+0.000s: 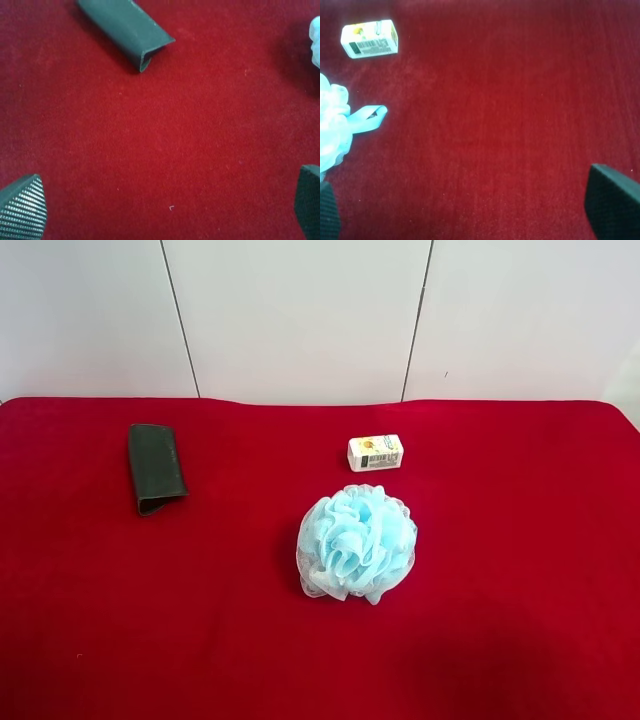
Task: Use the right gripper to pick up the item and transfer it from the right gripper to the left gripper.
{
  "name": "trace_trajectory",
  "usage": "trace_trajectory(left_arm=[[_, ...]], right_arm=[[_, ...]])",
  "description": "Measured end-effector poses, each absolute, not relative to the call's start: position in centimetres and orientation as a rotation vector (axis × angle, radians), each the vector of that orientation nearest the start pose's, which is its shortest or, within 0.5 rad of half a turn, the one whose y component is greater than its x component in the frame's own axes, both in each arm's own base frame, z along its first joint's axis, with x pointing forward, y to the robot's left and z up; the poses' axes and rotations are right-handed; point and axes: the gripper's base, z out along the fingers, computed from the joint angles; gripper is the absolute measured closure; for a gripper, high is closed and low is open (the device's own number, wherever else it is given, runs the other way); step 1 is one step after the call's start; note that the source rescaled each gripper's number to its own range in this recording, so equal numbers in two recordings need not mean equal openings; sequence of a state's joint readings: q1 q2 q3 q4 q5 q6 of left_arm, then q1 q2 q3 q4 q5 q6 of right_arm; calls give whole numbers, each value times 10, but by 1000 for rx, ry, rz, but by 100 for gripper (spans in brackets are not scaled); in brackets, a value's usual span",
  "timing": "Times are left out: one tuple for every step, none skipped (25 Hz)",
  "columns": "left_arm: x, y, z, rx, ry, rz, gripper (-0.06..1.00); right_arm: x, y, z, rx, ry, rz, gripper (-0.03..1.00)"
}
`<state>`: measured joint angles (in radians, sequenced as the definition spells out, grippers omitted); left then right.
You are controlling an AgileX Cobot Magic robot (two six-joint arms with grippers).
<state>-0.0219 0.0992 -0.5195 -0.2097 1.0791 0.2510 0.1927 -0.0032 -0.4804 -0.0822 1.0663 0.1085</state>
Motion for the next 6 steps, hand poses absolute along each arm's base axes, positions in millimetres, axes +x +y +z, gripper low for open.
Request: trace_trajectory(left_arm=[[7,-17,282,291,2106,-120,-5],[7,-17,282,291,2106,-120,-5],[7,-17,282,291,2106,-120,-5],[7,-17,282,291,2106,-120,-5],[7,-17,283,291,2105,-120,-5],[7,-17,283,291,2105,-120,-5]], right_arm=[[-2,-7,272,-84,2063,87,4],[-2,-7,272,-84,2063,87,4],[-2,-7,272,-84,2063,87,4],[-2,-7,272,-84,2063,87,4],[-2,-7,272,-84,2063,87,4],[-2,-7,272,-84,2063,87,4]])
